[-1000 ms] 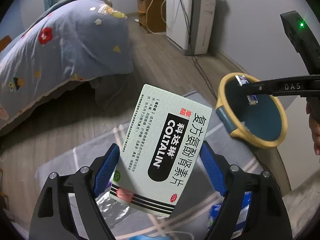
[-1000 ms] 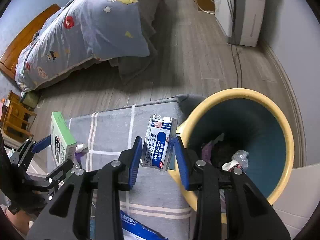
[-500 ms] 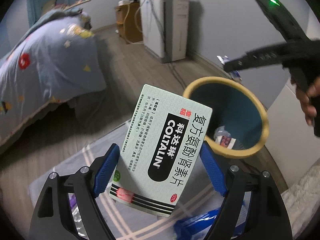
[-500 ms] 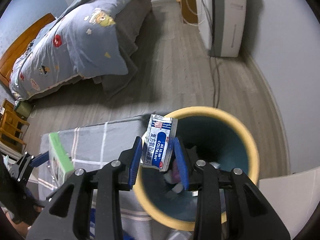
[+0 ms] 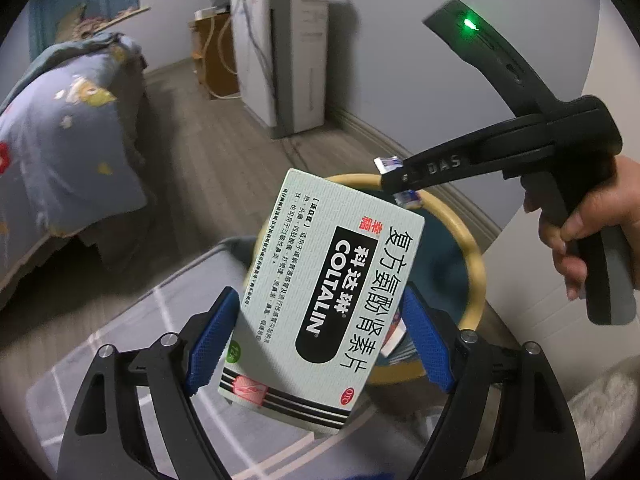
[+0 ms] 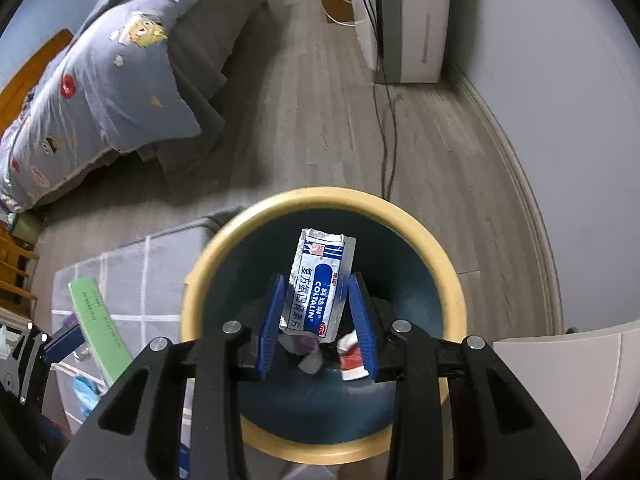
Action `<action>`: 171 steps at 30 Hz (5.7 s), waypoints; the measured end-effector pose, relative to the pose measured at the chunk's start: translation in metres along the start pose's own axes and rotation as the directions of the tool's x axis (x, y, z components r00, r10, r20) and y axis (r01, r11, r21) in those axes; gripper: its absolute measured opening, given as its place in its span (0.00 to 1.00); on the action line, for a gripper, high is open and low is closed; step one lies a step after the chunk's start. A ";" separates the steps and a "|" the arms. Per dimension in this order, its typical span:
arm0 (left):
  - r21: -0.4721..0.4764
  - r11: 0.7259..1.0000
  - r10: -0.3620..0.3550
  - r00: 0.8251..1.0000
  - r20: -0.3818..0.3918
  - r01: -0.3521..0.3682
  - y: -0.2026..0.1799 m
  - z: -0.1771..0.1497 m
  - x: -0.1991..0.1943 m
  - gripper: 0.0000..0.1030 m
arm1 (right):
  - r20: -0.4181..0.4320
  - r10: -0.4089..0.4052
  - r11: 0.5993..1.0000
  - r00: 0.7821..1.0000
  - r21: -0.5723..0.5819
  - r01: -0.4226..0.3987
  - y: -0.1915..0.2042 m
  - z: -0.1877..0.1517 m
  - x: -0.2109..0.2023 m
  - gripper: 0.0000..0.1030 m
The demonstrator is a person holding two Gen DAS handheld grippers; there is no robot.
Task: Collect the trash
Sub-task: 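Carry the medicine packet and COLTALIN box over the teal bin, then open both grippers to drop the packet and box into the bin, then move both tools back over the cushion toward the spray bottle and blister pack, then grasp the clear blister pack with the left gripper while the right gripper grasps the purple spray bottle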
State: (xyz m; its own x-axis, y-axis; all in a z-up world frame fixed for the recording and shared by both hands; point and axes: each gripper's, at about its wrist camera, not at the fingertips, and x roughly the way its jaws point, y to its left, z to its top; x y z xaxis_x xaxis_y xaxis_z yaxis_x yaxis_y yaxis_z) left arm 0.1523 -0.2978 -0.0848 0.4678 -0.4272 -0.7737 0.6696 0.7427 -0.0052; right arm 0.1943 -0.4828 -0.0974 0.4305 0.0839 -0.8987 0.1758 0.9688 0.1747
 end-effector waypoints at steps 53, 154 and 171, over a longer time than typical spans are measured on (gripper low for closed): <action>-0.185 0.963 0.198 0.980 -0.012 -0.197 0.094 -0.032 -0.071 0.93 | -0.001 -0.081 0.996 0.997 -0.023 0.081 0.021 0.002 -0.010 0.94; -0.442 0.824 0.328 0.935 -0.135 -0.353 0.326 -0.197 -0.158 0.08 | -0.233 0.093 0.973 0.968 -0.186 -0.138 0.395 -0.075 0.128 0.91; -0.449 0.827 0.308 0.941 -0.144 -0.339 0.323 -0.194 -0.150 0.08 | -0.256 0.058 0.954 0.965 -0.270 -0.129 0.399 -0.083 0.136 0.34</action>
State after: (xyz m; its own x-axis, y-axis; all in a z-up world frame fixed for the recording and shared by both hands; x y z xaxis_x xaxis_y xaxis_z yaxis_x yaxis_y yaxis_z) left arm 0.1866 0.1063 -0.0939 0.5633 -0.0991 -0.8203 0.1362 0.9903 -0.0262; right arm 0.2489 -0.0656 -0.1831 0.1988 0.1965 -0.9601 -0.1266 0.9766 0.1737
